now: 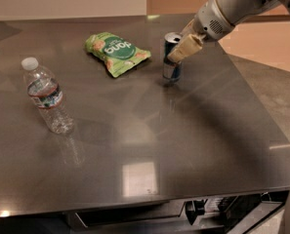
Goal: Pick redbull can
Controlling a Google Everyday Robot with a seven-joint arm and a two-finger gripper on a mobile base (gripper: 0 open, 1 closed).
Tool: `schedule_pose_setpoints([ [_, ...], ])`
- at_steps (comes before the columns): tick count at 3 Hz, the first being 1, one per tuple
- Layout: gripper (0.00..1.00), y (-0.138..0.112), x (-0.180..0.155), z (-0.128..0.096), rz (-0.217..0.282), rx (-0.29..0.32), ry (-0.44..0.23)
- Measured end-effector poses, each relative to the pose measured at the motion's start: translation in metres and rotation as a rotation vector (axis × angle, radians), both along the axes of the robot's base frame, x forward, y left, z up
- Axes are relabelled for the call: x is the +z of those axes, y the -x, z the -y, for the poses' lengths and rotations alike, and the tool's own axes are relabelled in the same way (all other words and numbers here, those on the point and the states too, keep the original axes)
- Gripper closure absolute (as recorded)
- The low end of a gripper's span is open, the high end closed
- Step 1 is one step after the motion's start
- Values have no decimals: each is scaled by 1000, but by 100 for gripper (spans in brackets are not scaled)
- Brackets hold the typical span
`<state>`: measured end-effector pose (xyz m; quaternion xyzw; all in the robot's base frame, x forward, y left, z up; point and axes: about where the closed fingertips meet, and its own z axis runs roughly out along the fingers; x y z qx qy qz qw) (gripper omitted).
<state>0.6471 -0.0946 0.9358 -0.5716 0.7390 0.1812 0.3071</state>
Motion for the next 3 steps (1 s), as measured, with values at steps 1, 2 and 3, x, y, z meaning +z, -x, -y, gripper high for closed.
schedule_pose_setpoints([
  [1,100,10,32,-2,10,53,0],
  [2,100,20,63,-5,24,107,10],
  [3,100,21,117,-19,116,160,-16],
])
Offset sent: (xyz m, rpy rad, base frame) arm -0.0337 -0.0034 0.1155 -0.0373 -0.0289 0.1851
